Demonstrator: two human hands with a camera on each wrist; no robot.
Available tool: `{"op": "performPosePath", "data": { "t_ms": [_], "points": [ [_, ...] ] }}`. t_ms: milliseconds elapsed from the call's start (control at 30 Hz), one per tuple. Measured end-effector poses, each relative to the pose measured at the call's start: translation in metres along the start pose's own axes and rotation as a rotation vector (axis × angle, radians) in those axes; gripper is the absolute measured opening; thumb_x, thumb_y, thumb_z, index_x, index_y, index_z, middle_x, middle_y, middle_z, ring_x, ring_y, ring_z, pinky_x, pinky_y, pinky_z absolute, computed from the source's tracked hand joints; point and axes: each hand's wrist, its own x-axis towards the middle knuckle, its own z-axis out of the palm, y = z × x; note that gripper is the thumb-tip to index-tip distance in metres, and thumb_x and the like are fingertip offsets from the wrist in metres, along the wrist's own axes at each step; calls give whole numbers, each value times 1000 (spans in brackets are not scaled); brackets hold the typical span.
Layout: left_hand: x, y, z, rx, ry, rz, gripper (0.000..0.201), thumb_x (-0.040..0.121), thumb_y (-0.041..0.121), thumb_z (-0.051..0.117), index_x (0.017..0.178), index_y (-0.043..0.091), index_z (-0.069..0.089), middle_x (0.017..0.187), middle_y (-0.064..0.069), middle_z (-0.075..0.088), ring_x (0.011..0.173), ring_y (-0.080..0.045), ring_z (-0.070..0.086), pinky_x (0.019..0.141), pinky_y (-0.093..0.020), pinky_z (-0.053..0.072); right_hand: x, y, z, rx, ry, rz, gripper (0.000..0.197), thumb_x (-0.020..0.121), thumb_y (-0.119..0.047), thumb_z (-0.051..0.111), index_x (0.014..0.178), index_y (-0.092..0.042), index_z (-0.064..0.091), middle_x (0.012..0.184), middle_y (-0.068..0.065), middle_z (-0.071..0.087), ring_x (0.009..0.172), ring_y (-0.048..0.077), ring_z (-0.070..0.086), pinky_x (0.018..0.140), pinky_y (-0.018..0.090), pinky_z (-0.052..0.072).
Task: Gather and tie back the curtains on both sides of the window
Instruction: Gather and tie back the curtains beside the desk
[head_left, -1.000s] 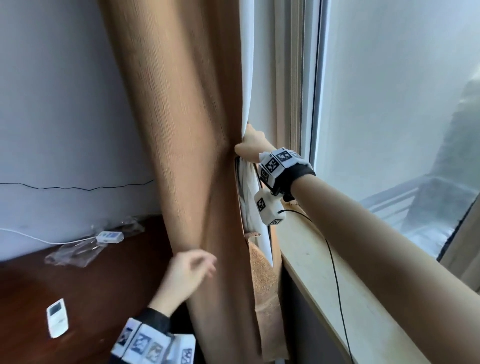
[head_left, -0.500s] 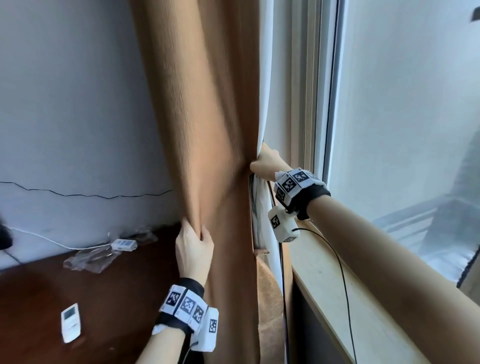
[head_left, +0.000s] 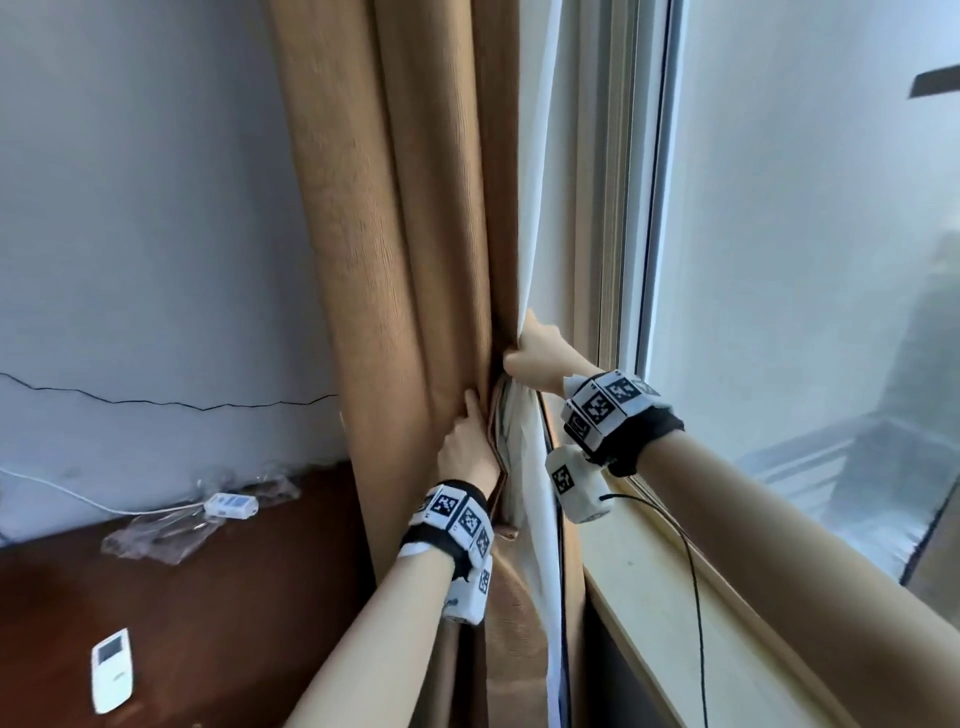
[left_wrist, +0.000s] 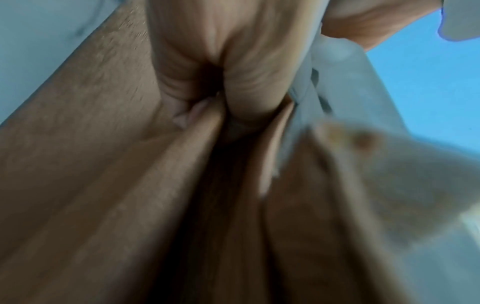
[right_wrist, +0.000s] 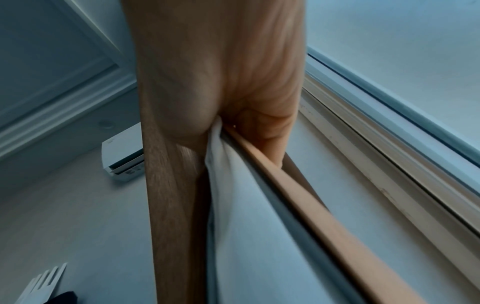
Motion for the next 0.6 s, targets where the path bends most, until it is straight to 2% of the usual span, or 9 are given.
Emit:
{"op": "performPosePath", "data": {
  "t_ms": [67, 133, 267, 333, 400, 500, 533, 567, 600],
  "points": [
    [1, 0, 7, -99, -142, 49, 77, 91, 20, 48, 151, 18, 0, 129, -16, 55, 113, -36, 57, 94, -44, 48, 0, 4, -2, -6, 17, 2, 40, 83, -10, 44, 122, -7, 37, 104, 17, 54, 87, 30, 57, 79, 42, 55],
    [-2, 2, 15, -160, -263, 91, 89, 83, 28, 57, 151, 11, 2, 132, -16, 54, 117, -36, 55, 98, -45, 46, -2, 5, -3, -15, 30, -11, 37, 84, -9, 42, 120, -5, 38, 104, 18, 55, 87, 32, 57, 81, 44, 55],
    [-8, 7, 26, -84, -360, 186, 65, 83, 20, 58, 140, 1, 33, 126, -16, 59, 115, -34, 56, 94, -36, 49, -4, 5, -3, 26, 7, -18, 37, 85, -14, 42, 121, -7, 40, 108, 17, 56, 90, 30, 55, 82, 40, 51],
    [-6, 8, 27, -70, -391, 174, 61, 86, 17, 58, 140, 1, 35, 125, -17, 59, 115, -33, 56, 92, -31, 48, -7, 5, 1, 106, -4, -27, 39, 91, -28, 42, 125, -9, 39, 114, 15, 57, 95, 28, 53, 82, 36, 45],
    [-1, 6, 28, -60, -402, 143, 61, 86, 27, 59, 139, 4, 37, 123, -15, 60, 112, -32, 58, 90, -30, 48, -12, 4, 6, 189, -24, -25, 59, 94, -57, 36, 129, -10, 37, 119, 10, 56, 104, 26, 53, 88, 37, 41],
    [6, 4, 32, -11, -423, 126, 60, 86, 38, 55, 134, 3, 42, 115, -12, 63, 103, -30, 61, 85, -33, 50, -13, 3, 13, 263, -42, -8, 97, 74, -86, 40, 134, -10, 36, 124, 5, 55, 114, 23, 52, 96, 37, 41],
    [8, 3, 32, 11, -438, 125, 59, 86, 37, 54, 132, 2, 43, 113, -12, 64, 100, -29, 62, 84, -34, 51, -11, 3, 14, 254, -42, -15, 102, 68, -86, 50, 137, -11, 34, 125, 3, 55, 114, 21, 53, 96, 35, 42],
    [9, 3, 33, 31, -459, 129, 58, 85, 36, 54, 131, 3, 44, 111, -11, 64, 98, -29, 62, 83, -35, 52, -7, 5, 15, 229, -33, -30, 97, 69, -76, 62, 136, -12, 34, 122, 2, 57, 112, 21, 55, 94, 33, 45],
    [9, 2, 33, 51, -487, 138, 58, 83, 35, 55, 130, 3, 43, 108, -10, 64, 95, -29, 62, 83, -37, 53, -4, 7, 16, 183, -15, -43, 81, 75, -56, 70, 133, -12, 36, 116, 4, 59, 108, 22, 57, 88, 31, 47]
  ]
}}
